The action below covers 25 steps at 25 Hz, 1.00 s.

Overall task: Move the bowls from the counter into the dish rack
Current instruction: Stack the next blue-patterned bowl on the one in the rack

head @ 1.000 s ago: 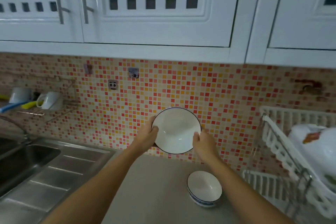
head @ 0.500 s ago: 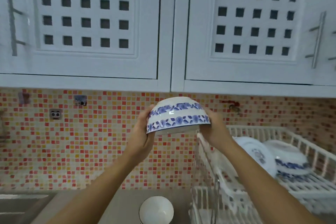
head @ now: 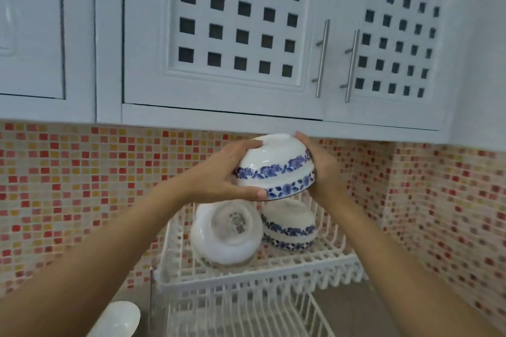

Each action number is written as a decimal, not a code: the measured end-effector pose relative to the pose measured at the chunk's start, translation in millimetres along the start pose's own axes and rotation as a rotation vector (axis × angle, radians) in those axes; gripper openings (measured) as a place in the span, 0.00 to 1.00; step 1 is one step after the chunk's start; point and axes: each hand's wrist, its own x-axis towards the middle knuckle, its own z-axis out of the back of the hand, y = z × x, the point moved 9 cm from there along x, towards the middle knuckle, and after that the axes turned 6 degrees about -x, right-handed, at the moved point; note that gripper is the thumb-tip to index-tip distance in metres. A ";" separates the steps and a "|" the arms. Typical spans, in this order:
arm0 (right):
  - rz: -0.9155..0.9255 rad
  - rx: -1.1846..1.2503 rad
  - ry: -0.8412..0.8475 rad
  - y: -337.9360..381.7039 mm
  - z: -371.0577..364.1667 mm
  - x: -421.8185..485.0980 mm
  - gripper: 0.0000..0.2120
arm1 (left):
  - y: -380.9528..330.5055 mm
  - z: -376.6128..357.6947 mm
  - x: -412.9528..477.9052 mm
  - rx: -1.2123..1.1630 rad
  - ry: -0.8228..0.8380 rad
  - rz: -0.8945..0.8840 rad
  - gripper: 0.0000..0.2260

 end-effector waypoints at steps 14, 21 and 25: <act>-0.055 0.014 0.887 -145.8 -51.4 -50.6 0.62 | 8.2 -128.9 76.4 0.050 0.206 0.277 0.34; 0.008 0.048 0.921 -148.7 -80.7 -59.4 0.60 | 26.1 -146.7 77.8 0.142 0.319 0.404 0.39; 0.001 0.037 0.955 -152.3 -93.3 -67.3 0.60 | 36.9 -163.4 78.9 0.262 0.390 0.468 0.39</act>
